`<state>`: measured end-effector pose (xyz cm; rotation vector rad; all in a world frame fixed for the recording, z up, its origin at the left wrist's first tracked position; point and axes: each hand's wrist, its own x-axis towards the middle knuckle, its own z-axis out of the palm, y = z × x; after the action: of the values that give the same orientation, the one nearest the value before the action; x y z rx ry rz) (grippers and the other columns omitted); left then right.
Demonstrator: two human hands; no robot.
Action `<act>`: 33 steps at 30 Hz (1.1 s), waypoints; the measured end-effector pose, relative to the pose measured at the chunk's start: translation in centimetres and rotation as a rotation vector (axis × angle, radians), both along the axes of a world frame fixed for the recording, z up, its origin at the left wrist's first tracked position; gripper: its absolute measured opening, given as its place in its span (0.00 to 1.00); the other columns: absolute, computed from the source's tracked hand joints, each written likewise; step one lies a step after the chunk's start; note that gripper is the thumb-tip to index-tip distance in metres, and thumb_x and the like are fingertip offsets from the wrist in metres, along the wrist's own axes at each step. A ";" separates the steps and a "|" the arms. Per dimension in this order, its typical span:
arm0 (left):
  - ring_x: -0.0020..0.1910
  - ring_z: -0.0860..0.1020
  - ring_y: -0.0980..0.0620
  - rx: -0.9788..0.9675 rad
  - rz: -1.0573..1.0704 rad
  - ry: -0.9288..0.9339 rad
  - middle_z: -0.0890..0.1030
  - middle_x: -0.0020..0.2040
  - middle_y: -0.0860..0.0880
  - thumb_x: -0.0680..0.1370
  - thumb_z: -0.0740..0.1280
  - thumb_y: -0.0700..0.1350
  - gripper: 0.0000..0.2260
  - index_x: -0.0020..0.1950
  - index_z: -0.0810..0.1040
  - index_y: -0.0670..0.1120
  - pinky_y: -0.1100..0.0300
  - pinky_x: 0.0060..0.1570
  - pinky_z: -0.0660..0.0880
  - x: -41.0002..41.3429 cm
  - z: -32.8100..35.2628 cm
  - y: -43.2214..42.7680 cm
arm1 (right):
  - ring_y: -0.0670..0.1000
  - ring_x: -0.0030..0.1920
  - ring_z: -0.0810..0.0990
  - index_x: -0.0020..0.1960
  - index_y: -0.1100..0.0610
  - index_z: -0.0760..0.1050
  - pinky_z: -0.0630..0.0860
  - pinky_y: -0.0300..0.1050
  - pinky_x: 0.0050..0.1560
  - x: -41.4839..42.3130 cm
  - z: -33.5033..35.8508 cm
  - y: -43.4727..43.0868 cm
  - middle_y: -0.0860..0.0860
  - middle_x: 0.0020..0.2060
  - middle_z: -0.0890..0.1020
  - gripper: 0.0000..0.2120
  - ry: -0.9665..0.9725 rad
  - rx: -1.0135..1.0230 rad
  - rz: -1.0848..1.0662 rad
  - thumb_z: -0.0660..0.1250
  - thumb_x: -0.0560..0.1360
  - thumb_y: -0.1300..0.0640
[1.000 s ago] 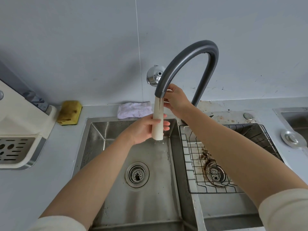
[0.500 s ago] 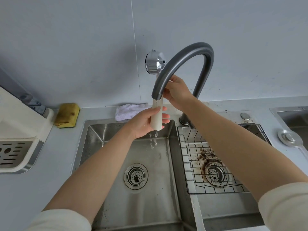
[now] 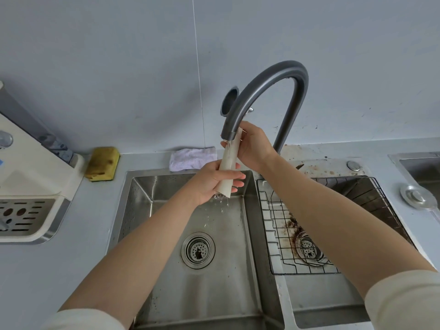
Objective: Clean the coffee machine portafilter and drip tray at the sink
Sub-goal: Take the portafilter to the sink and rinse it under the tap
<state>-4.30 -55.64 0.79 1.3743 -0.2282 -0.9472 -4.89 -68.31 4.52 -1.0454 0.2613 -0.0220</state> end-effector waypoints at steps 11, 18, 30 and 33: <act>0.36 0.83 0.53 0.051 -0.052 0.050 0.83 0.41 0.47 0.72 0.68 0.35 0.09 0.50 0.75 0.45 0.60 0.42 0.78 -1.7 -0.4 2.1 | 0.48 0.32 0.73 0.44 0.58 0.68 0.73 0.41 0.37 -1.4 -1.9 2.0 0.53 0.34 0.73 0.06 0.115 0.178 -0.051 0.56 0.78 0.64; 0.34 0.83 0.52 0.022 -0.054 0.141 0.84 0.36 0.48 0.75 0.64 0.35 0.07 0.51 0.74 0.44 0.61 0.34 0.79 -2.9 -1.1 2.9 | 0.49 0.31 0.75 0.44 0.58 0.69 0.76 0.42 0.35 -1.9 -3.4 2.5 0.53 0.34 0.76 0.06 0.197 0.245 -0.015 0.55 0.78 0.63; 0.23 0.71 0.52 0.113 0.000 0.132 0.75 0.25 0.49 0.71 0.68 0.35 0.09 0.49 0.73 0.42 0.62 0.26 0.70 -5.9 -3.5 4.8 | 0.50 0.30 0.79 0.46 0.60 0.70 0.78 0.45 0.39 -4.5 -5.7 3.9 0.54 0.34 0.78 0.05 0.235 0.268 0.063 0.57 0.78 0.62; 0.23 0.71 0.52 0.146 0.021 0.131 0.73 0.26 0.49 0.73 0.65 0.33 0.07 0.49 0.74 0.41 0.62 0.26 0.70 -6.8 -4.1 5.3 | 0.51 0.31 0.80 0.46 0.61 0.71 0.76 0.47 0.42 -5.2 -6.3 4.4 0.55 0.34 0.78 0.06 0.242 0.273 0.068 0.57 0.78 0.62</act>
<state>-11.06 -50.39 -3.30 1.4380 -0.0464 -1.0490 -10.12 -63.90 -1.77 -0.7835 0.4359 0.1977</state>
